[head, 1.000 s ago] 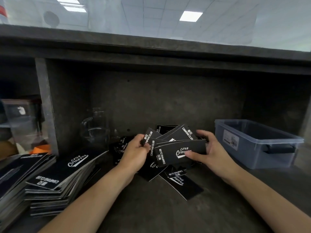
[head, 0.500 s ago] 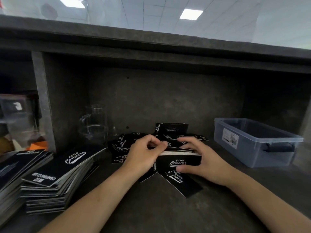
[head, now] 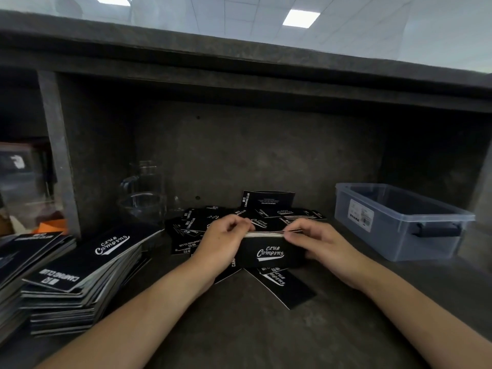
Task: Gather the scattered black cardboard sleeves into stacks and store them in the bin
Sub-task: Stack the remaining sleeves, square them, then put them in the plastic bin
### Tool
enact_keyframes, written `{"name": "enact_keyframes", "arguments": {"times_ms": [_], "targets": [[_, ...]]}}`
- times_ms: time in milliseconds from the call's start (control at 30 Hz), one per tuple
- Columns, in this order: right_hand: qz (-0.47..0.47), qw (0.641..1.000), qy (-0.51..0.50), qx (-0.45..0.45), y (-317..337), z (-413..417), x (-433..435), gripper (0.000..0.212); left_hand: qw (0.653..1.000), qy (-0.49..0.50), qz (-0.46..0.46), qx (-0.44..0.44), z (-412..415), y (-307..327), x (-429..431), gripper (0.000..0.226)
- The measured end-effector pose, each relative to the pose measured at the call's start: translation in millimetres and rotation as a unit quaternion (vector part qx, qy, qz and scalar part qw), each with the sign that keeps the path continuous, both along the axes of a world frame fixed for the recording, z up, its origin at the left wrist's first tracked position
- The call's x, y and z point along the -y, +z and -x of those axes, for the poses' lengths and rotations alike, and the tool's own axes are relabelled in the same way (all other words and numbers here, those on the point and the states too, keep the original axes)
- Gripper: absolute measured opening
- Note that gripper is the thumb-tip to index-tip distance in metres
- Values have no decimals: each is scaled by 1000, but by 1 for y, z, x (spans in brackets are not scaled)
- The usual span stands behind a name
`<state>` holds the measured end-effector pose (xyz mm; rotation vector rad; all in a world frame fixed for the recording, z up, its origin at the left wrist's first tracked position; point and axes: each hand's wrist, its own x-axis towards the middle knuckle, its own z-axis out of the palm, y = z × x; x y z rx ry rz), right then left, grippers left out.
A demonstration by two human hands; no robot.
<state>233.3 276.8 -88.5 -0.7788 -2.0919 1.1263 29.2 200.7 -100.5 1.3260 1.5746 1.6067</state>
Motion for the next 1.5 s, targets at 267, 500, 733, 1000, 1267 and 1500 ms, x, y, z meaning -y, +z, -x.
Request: {"name": "enact_keyframes", "arguments": {"times_ms": [267,500,733,1000,1267,1500], "targets": [[-129,988,-72,-44,11,-16,-7,13,999,-14,-1,-41,3,-1,3,35],[-98,927,-321,-169,15,-32,-27,20,995,-21,-16,-93,8,-4,2,43],[233,960,-154,-7,0,-5,-20,14,987,-15,-20,-156,3,0,13,45],[-86,961,-176,196,14,-6,6,94,971,42,7,-235,2,-5,5,74],[-208,968,25,137,13,-5,13,15,983,105,55,-138,15,5,-4,59],[-133,978,60,148,16,-13,14,22,858,127,267,-419,50,-9,-8,57]]}}
